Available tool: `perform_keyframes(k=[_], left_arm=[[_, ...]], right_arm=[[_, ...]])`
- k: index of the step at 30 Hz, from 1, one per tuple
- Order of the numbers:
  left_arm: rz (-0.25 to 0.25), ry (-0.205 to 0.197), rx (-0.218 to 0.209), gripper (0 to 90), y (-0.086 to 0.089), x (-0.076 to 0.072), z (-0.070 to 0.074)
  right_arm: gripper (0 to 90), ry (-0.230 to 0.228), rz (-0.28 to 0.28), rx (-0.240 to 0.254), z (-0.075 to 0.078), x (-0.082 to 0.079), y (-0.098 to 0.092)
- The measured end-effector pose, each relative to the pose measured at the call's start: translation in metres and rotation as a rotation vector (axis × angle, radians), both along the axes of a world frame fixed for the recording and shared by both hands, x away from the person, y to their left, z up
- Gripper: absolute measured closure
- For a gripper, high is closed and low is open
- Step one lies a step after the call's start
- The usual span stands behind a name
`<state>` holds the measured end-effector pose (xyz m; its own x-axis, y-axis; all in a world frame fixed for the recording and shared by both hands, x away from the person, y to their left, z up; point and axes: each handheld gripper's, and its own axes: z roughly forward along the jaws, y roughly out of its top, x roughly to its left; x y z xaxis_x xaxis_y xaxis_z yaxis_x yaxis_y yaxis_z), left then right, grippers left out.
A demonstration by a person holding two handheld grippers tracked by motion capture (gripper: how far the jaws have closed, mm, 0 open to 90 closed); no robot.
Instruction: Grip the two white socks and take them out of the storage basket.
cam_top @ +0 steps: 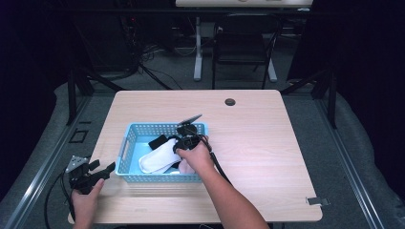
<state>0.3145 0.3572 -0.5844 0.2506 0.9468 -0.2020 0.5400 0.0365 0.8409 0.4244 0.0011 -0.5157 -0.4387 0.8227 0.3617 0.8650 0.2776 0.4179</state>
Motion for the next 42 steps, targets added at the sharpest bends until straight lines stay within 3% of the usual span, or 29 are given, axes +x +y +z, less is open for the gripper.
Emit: perform_keyframes(k=[3, 8, 12, 19, 20, 21, 26, 27, 28, 29, 31, 32, 33, 35, 36, 39, 40, 42], left_arm=[[-0.001, 0.001, 0.001, 23.8, 0.000, 0.000, 0.000], [-0.001, 0.000, 0.000, 23.8, 0.000, 0.000, 0.000], [0.000, 0.001, -0.001, 23.8, 0.000, 0.000, 0.000], [0.001, 0.000, -0.001, 23.8, 0.000, 0.000, 0.000], [-0.001, 0.006, 0.002, 23.8, 0.000, 0.000, 0.001], [-0.001, 0.006, 0.002, 23.8, 0.000, 0.000, 0.001], [-0.001, 0.006, 0.002, 23.8, 0.000, 0.000, 0.001], [-0.001, 0.006, 0.002, 23.8, 0.000, 0.000, 0.001], [-0.001, 0.007, 0.002, 23.8, 0.000, 0.000, 0.001], [-0.001, 0.006, 0.002, 23.8, 0.000, 0.000, 0.001], [0.001, 0.000, 0.000, 23.8, 0.000, 0.000, 0.000], [0.001, 0.000, 0.000, 23.8, 0.000, 0.000, 0.000], [0.000, 0.003, 0.001, 23.8, 0.000, 0.000, 0.000], [-0.001, 0.006, 0.003, 23.8, 0.000, 0.000, 0.000], [-0.001, 0.006, 0.003, 23.8, 0.000, 0.000, 0.000], [0.000, 0.006, 0.004, 23.8, 0.000, 0.000, 0.001], [0.000, 0.006, 0.004, 23.8, 0.000, 0.000, 0.001], [0.000, 0.007, 0.004, 23.8, -0.001, 0.000, 0.000]], right_arm=[[71.1, 0.065, -0.014, 0.023, -0.004, 0.005, 0.003], [75.8, 0.121, -0.018, 0.032, -0.007, 0.013, 0.007], [84.5, 0.133, 0.001, 0.034, -0.005, 0.013, 0.008], [85.8, 0.128, 0.044, 0.072, 0.015, 0.008, 0.008], [85.9, 0.101, 0.054, 0.101, 0.021, 0.005, 0.009], [85.9, 0.101, 0.054, 0.101, 0.021, 0.005, 0.009], [86.2, 0.013, 0.087, 0.143, 0.038, -0.009, 0.013], [86.2, 0.013, 0.087, 0.143, 0.038, -0.009, 0.013], [86.3, -0.035, 0.110, 0.125, 0.045, -0.015, 0.015], [86.3, -0.035, 0.110, 0.125, 0.045, -0.015, 0.015], [86.3, -0.131, 0.148, 0.089, 0.054, -0.023, 0.016], [86.3, -0.131, 0.148, 0.089, 0.054, -0.023, 0.016], [86.4, -0.248, 0.193, 0.035, 0.063, -0.034, 0.017], [86.4, -0.275, 0.198, 0.024, 0.065, -0.037, 0.017], [86.4, -0.345, 0.201, 0.013, 0.072, -0.046, 0.016], [86.5, -0.418, 0.194, 0.030, 0.080, -0.056, 0.010], [86.5, -0.418, 0.194, 0.030, 0.080, -0.056, 0.010], [86.6, -0.484, 0.169, 0.065, 0.089, -0.067, 0.001]])
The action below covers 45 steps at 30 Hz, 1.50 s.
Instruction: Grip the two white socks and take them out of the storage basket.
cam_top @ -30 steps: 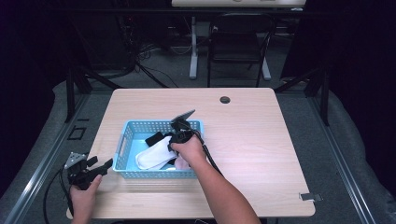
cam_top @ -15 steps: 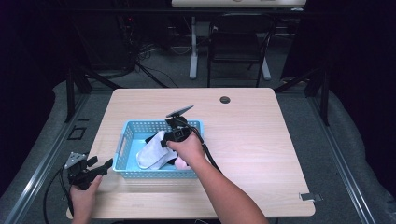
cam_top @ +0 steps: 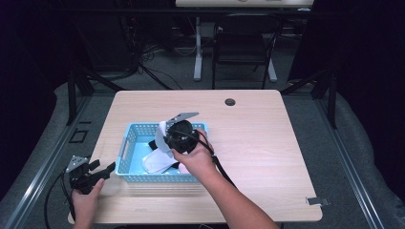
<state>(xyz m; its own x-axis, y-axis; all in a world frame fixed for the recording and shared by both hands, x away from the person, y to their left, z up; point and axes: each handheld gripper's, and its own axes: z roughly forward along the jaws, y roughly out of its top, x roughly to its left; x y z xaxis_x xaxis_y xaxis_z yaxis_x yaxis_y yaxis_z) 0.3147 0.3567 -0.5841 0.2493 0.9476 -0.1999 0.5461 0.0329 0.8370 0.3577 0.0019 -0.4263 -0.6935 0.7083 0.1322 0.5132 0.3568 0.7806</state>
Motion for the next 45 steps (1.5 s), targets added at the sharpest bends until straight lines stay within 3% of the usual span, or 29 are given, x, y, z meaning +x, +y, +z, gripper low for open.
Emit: perform_keyframes(k=[1, 2, 3, 4, 8, 15, 18, 30, 33, 36, 45], left_arm=[[-0.001, 0.001, 0.001, 23.8, 0.000, 0.000, 0.000], [-0.001, 0.001, 0.001, 23.8, 0.000, 0.000, 0.000], [0.000, -0.001, 0.001, 23.8, 0.000, 0.000, 0.000], [-0.001, 0.001, 0.001, 23.8, 0.000, 0.000, 0.000], [-0.002, 0.000, 0.004, 23.8, -0.001, 0.000, 0.000], [-0.001, 0.001, 0.003, 23.8, -0.001, 0.000, 0.000], [-0.003, 0.003, 0.006, 23.8, -0.001, 0.000, 0.000], [-0.001, 0.001, 0.008, 23.8, -0.002, 0.000, -0.001], [-0.002, 0.001, 0.008, 23.8, -0.002, 0.000, -0.001], [-0.003, 0.005, 0.011, 23.8, -0.002, 0.000, 0.000], [-0.001, 0.001, 0.007, 23.8, -0.002, 0.000, -0.001]], right_arm=[[86.6, -0.030, -0.006, 0.010, 0.003, -0.003, -0.004], [86.6, -0.030, -0.006, 0.010, 0.003, -0.003, -0.004], [86.6, -0.081, -0.014, 0.028, 0.009, -0.010, -0.012], [86.6, -0.102, -0.025, 0.043, 0.012, -0.013, -0.016], [86.6, -0.130, -0.042, 0.075, 0.021, -0.024, -0.034], [86.5, -0.124, -0.066, 0.068, 0.029, -0.041, -0.067], [86.5, -0.113, -0.089, 0.075, 0.032, -0.053, -0.092], [86.5, -0.070, -0.205, 0.043, 0.026, -0.078, -0.157], [86.4, -0.057, -0.223, 0.040, 0.023, -0.079, -0.163], [86.4, -0.014, -0.252, 0.042, 0.010, -0.077, -0.172], [86.3, 0.057, -0.268, 0.036, -0.013, -0.072, -0.173]])
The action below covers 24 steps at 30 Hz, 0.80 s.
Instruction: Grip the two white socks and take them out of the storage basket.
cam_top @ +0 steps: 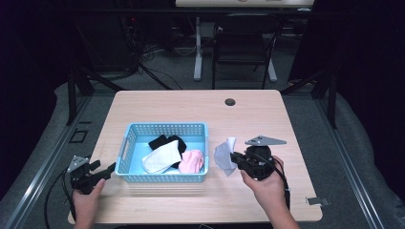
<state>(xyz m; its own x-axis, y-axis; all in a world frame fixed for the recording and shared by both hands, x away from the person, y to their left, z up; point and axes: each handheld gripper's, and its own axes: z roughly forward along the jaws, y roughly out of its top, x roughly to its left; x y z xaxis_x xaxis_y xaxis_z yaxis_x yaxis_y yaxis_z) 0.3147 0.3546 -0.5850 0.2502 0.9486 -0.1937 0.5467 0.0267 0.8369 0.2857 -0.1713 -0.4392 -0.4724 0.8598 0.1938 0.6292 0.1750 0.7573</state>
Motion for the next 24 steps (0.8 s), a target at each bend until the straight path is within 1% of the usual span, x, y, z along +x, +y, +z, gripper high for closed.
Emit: perform_keyframes(k=[2, 3, 4, 6, 7, 8, 10, 11, 12, 13, 14, 15, 17, 18, 20, 22, 23, 24], left_arm=[[0.000, 0.000, 0.001, 23.8, 0.000, 0.000, 0.000], [0.000, 0.000, 0.000, 23.8, 0.000, 0.000, 0.000], [0.000, 0.000, 0.001, 23.8, 0.000, 0.000, 0.000], [0.000, 0.001, 0.001, 23.8, 0.000, 0.000, 0.000], [-0.001, 0.001, 0.001, 23.8, 0.000, 0.000, 0.000], [-0.001, 0.001, 0.001, 23.8, 0.000, 0.000, 0.000], [-0.001, 0.001, 0.001, 23.8, 0.000, 0.000, 0.000], [-0.001, 0.001, 0.001, 23.8, 0.000, 0.000, 0.000], [-0.001, 0.001, 0.001, 23.8, 0.000, 0.000, 0.000], [-0.001, 0.001, 0.001, 23.8, 0.000, 0.000, 0.000], [0.000, 0.000, 0.001, 23.8, 0.000, 0.000, 0.000], [-0.001, 0.002, 0.001, 23.8, 0.000, 0.000, 0.000], [-0.001, 0.001, 0.001, 23.8, 0.000, 0.000, 0.000], [0.000, 0.001, 0.001, 23.8, 0.000, 0.000, 0.000], [0.000, 0.001, 0.000, 23.8, 0.000, 0.000, 0.000], [0.001, 0.001, 0.001, 23.8, 0.000, 0.000, 0.000], [0.001, 0.001, 0.001, 23.8, 0.000, 0.000, 0.000], [0.001, 0.001, 0.001, 23.8, 0.000, 0.000, 0.000]], right_arm=[[86.4, 0.026, -0.005, 0.002, -0.008, 0.001, 0.000], [86.3, 0.044, -0.013, 0.016, -0.015, 0.003, -0.001], [86.3, 0.044, -0.013, 0.016, -0.015, 0.003, -0.001], [86.3, 0.064, -0.022, 0.017, -0.023, 0.004, -0.003], [86.3, 0.082, -0.036, 0.020, -0.031, 0.007, -0.006], [86.3, 0.093, -0.051, 0.024, -0.036, 0.008, -0.008], [86.3, 0.110, -0.070, 0.025, -0.042, 0.010, -0.013], [86.3, 0.110, -0.070, 0.025, -0.042, 0.010, -0.013], [86.3, 0.116, -0.083, 0.020, -0.045, 0.010, -0.016], [86.2, 0.136, -0.109, 0.015, -0.050, 0.012, -0.022], [86.2, 0.136, -0.109, 0.015, -0.050, 0.012, -0.022], [86.2, 0.152, -0.137, 0.014, -0.056, 0.014, -0.029], [86.1, 0.169, -0.170, 0.005, -0.063, 0.015, -0.037], [86.1, 0.169, -0.170, 0.005, -0.063, 0.015, -0.037], [86.1, 0.193, -0.201, 0.006, -0.070, 0.016, -0.044], [86.1, 0.206, -0.230, 0.010, -0.078, 0.017, -0.052], [86.0, 0.220, -0.248, 0.009, -0.084, 0.018, -0.059], [86.0, 0.220, -0.248, 0.009, -0.084, 0.018, -0.059]])
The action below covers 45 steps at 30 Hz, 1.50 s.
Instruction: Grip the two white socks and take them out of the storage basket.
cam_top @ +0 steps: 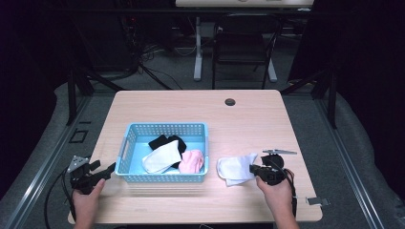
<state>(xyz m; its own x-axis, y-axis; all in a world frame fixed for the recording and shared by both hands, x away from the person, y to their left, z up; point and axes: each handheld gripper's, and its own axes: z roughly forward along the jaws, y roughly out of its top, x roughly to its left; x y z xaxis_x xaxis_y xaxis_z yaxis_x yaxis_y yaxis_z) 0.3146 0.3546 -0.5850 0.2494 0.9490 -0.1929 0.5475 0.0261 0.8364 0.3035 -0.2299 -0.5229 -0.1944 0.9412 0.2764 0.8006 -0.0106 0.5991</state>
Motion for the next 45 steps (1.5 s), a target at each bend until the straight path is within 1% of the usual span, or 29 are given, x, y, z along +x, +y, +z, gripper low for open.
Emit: perform_keyframes(k=[2, 4, 5, 6, 10, 12, 14, 15, 16, 17, 19, 20, 21, 23, 24, 26, 30, 31, 33, 34, 35, 36, 37, 39, 43, 45], left_arm=[[0.000, 0.001, 0.001, 23.8, 0.000, 0.000, 0.000], [0.000, 0.001, 0.001, 23.8, 0.000, 0.000, 0.000], [0.000, 0.001, 0.002, 23.8, 0.000, 0.000, 0.000], [0.000, 0.001, 0.002, 23.8, 0.000, 0.000, 0.000], [0.000, 0.001, 0.002, 23.8, 0.000, 0.000, 0.000], [0.000, 0.001, 0.002, 23.8, 0.000, 0.000, 0.000], [0.001, 0.001, -0.001, 23.8, 0.000, 0.000, 0.000], [0.001, -0.001, -0.001, 23.8, 0.000, 0.000, 0.000], [0.001, -0.001, -0.001, 23.8, 0.000, 0.000, 0.000], [0.002, 0.000, -0.001, 23.8, 0.000, 0.000, 0.000], [0.001, 0.000, -0.001, 23.8, 0.000, 0.000, 0.000], [0.001, -0.001, -0.001, 23.8, 0.000, 0.000, 0.000], [0.001, -0.001, -0.002, 23.8, 0.000, 0.000, 0.000], [0.002, 0.000, -0.002, 23.8, 0.000, 0.000, 0.000], [-0.001, 0.006, -0.001, 23.8, 0.001, 0.000, 0.001], [-0.001, 0.007, 0.000, 23.8, 0.001, 0.000, 0.001], [0.001, 0.001, -0.002, 23.8, 0.000, 0.000, 0.000], [-0.002, 0.006, 0.001, 23.8, 0.001, -0.001, 0.001], [0.000, 0.007, 0.001, 23.8, 0.001, 0.000, 0.000], [0.002, 0.007, -0.001, 23.8, 0.001, 0.000, 0.000], [0.002, 0.005, -0.001, 23.8, 0.001, 0.000, 0.000], [0.002, 0.004, -0.002, 23.8, 0.001, 0.000, 0.000], [0.003, 0.003, -0.002, 23.8, 0.001, -0.001, 0.001], [0.003, 0.003, -0.002, 23.8, 0.001, -0.001, 0.001], [0.001, 0.001, -0.001, 23.8, 0.001, -0.001, 0.001], [0.000, 0.001, -0.001, 23.8, 0.001, -0.001, 0.001]], right_arm=[[85.8, 0.019, -0.021, 0.014, -0.007, 0.000, -0.008], [85.7, 0.019, -0.036, 0.017, -0.010, -0.001, -0.013], [85.7, 0.019, -0.036, 0.017, -0.010, -0.001, -0.013], [85.5, 0.027, -0.054, 0.023, -0.013, -0.001, -0.018], [83.8, 0.036, -0.068, 0.023, -0.016, -0.002, -0.023], [79.9, 0.041, -0.064, 0.015, -0.015, -0.002, -0.024], [73.3, 0.053, -0.056, 0.003, -0.015, -0.001, -0.023], [68.5, 0.049, -0.056, -0.007, -0.014, -0.001, -0.023], [66.6, 0.036, -0.051, -0.022, -0.013, -0.001, -0.022], [65.8, 0.035, -0.046, -0.035, -0.011, -0.001, -0.021], [64.9, 0.032, -0.048, -0.040, -0.009, 0.000, -0.021], [64.1, 0.031, -0.048, -0.045, -0.006, 0.000, -0.020], [63.9, 0.024, -0.043, -0.059, 0.001, 0.001, -0.019], [63.8, 0.023, -0.037, -0.062, 0.004, 0.002, -0.019], [63.8, 0.022, -0.028, -0.071, 0.012, 0.005, -0.016], [63.9, 0.024, -0.018, -0.076, 0.015, 0.006, -0.014], [64.0, 0.017, 0.030, -0.113, 0.031, 0.015, 0.000], [64.0, 0.017, 0.030, -0.113, 0.031, 0.015, 0.000], [64.1, 0.017, 0.057, -0.112, 0.038, 0.021, 0.008], [64.1, 0.017, 0.057, -0.112, 0.038, 0.021, 0.008], [64.4, 0.025, 0.074, -0.105, 0.044, 0.025, 0.015], [64.4, 0.025, 0.074, -0.105, 0.044, 0.025, 0.015], [64.6, 0.022, 0.094, -0.107, 0.049, 0.029, 0.022], [64.7, 0.022, 0.100, -0.108, 0.051, 0.030, 0.024], [65.1, 0.018, 0.152, -0.104, 0.064, 0.038, 0.046], [65.1, 0.022, 0.172, -0.088, 0.069, 0.041, 0.055]])
